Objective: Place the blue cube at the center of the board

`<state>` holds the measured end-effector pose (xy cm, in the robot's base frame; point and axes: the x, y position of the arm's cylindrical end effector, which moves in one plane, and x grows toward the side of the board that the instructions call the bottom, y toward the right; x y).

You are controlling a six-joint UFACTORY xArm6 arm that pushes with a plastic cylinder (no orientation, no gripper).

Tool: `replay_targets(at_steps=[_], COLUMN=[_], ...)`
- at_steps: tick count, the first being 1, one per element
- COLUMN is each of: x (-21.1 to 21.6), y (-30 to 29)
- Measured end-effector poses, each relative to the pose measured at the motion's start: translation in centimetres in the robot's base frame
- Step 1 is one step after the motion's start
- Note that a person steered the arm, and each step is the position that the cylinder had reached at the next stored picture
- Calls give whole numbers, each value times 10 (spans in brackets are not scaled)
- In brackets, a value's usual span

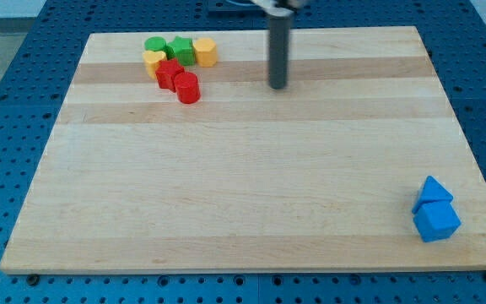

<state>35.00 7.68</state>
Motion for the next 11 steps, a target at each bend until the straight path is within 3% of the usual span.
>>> replay_targets(at_steps=[1,2,4,5,6,8,11], x=[90,160,116,106,128,263,233], y=[65,61,119,192,267,262,179])
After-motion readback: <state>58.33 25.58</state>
